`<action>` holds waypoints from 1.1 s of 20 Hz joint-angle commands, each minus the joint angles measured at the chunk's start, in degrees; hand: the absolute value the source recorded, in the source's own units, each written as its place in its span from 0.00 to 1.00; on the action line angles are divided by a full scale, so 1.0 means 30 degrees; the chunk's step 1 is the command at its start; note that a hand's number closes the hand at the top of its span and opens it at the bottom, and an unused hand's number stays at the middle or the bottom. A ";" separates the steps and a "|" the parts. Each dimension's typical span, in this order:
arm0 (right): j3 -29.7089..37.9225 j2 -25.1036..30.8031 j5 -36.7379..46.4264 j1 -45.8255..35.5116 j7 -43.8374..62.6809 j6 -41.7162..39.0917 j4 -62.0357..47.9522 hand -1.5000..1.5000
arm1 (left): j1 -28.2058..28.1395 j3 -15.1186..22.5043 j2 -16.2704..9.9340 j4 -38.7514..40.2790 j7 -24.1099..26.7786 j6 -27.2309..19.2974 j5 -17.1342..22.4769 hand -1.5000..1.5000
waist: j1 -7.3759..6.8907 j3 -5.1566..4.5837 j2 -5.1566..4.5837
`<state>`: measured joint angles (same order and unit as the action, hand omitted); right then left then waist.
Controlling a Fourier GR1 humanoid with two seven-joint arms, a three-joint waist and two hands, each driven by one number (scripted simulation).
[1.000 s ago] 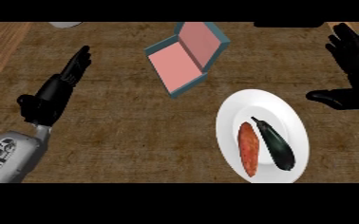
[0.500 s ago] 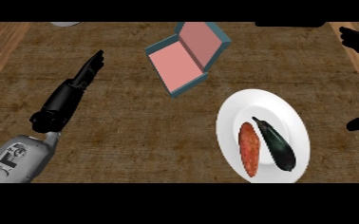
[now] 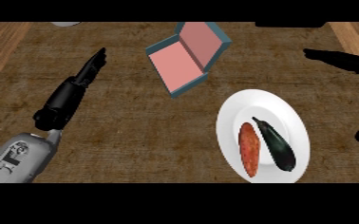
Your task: Pick the eggplant from the plate and place it in the cardboard box
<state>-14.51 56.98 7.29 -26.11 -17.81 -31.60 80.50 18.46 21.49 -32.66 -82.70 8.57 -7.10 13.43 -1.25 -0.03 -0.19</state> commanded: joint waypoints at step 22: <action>-0.3844 -0.6221 0.4057 0.0057 1.3662 -0.8039 0.7357 0.00 | -0.1966 -0.2186 0.1304 -0.1046 -0.0702 0.1559 -0.1809 0.50 | 0.0396 0.0002 0.0082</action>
<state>-26.11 41.87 18.36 -27.33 19.18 -52.46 101.75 14.11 15.65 -30.23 -86.16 6.21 -3.13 9.67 -0.06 -0.03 0.11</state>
